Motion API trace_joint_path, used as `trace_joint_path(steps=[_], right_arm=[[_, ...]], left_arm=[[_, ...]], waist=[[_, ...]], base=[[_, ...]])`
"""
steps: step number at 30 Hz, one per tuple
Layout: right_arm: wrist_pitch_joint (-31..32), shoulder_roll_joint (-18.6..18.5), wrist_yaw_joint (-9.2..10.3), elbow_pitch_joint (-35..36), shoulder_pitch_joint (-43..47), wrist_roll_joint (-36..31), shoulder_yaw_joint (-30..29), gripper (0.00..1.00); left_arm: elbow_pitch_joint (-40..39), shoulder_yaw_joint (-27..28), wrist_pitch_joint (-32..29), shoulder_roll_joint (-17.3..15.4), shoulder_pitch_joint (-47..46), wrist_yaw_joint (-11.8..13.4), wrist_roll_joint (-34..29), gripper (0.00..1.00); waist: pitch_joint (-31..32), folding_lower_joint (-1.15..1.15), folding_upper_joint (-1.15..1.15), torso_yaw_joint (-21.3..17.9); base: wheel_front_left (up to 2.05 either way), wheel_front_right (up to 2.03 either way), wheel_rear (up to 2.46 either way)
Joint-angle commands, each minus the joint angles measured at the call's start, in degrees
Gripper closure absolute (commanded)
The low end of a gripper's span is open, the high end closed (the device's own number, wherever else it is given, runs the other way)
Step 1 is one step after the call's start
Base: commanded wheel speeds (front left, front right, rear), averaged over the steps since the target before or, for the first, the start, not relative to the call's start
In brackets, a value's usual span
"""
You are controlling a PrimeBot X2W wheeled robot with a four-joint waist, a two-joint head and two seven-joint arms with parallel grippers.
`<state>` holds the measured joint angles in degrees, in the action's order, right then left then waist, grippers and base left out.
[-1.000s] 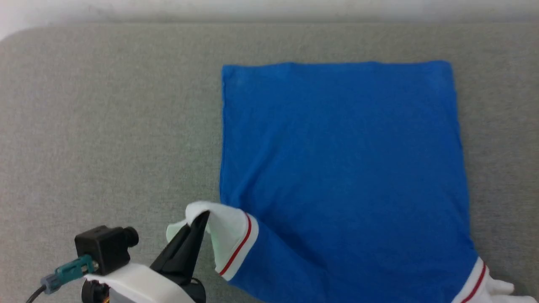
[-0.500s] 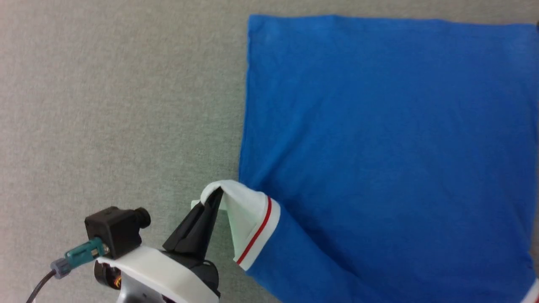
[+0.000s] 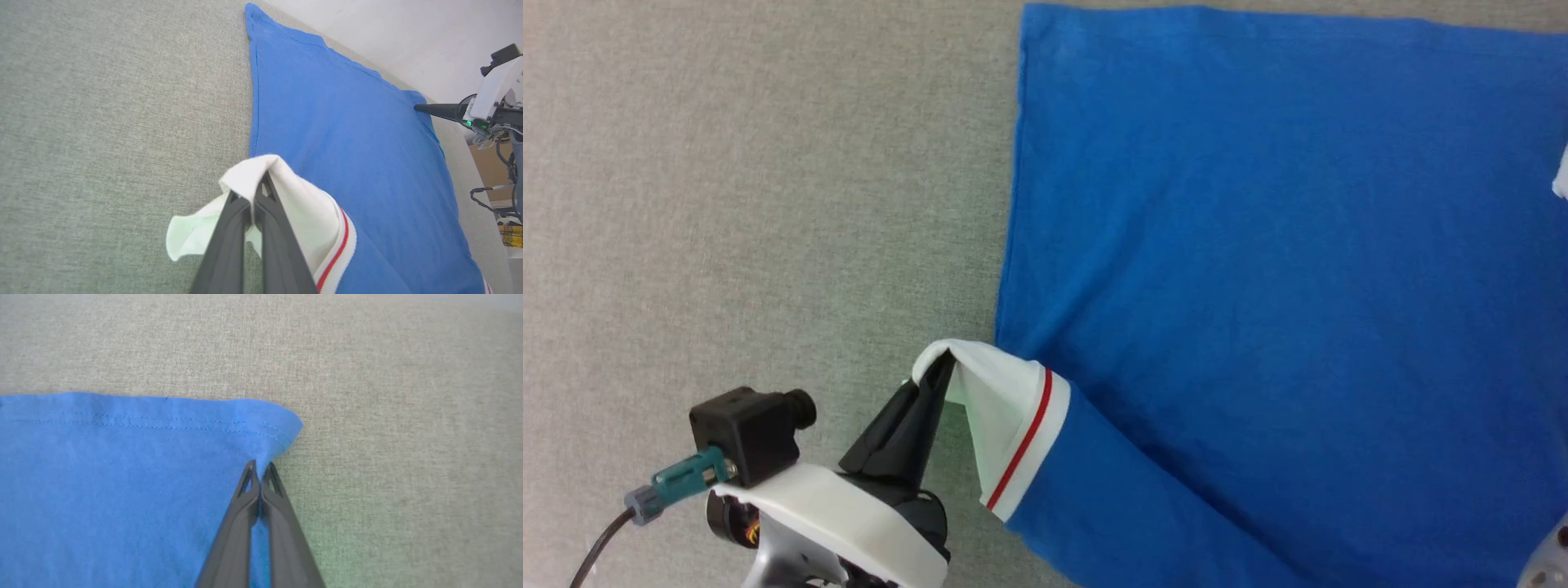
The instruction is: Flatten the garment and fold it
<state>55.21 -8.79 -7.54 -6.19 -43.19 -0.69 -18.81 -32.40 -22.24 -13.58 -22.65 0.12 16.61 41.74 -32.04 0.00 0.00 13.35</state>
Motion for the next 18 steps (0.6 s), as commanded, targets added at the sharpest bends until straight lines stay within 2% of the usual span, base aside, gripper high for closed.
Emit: trace_joint_path(steps=[1, 5, 10, 14, 18], right_arm=[[-1.08, 0.16, 0.05, 0.01, 0.12, 0.29, 0.09, 1.0], [-5.31, 0.48, 0.05, 0.74, 0.38, 3.64, 1.11, 1.0], [-7.94, -2.2, 0.05, 4.57, 5.31, 9.3, 2.91, 1.0], [-7.85, -4.42, 0.05, 11.26, 13.09, 14.05, 0.6, 1.0], [-6.42, -4.55, 0.05, 19.23, 24.36, 17.89, -4.78, 1.0]], left_arm=[[0.2, 0.23, 0.31, 0.23, -0.62, -0.14, -0.14, 1.0], [0.4, 0.88, 0.54, -0.21, 0.14, 0.45, -0.38, 1.0], [0.48, 1.66, 0.14, -1.03, 1.9, 1.49, -0.3, 1.0], [0.24, 2.24, -0.42, -1.69, 4.36, 2.76, -0.01, 1.0], [-0.32, 2.78, -0.7, -2.42, 7.43, 3.92, 0.23, 1.0]], waist=[[1.05, 0.0, 0.0, -0.88], [4.42, 0.0, 0.0, -2.67], [10.44, 0.0, 0.0, -5.11], [15.19, 0.0, 0.0, -6.78], [18.87, 0.0, 0.0, -8.14]], base=[[0.0, 0.0, 0.0], [0.0, 0.0, 0.0], [0.0, 0.0, 0.0], [0.0, 0.0, 0.0], [0.0, 0.0, 0.0]])
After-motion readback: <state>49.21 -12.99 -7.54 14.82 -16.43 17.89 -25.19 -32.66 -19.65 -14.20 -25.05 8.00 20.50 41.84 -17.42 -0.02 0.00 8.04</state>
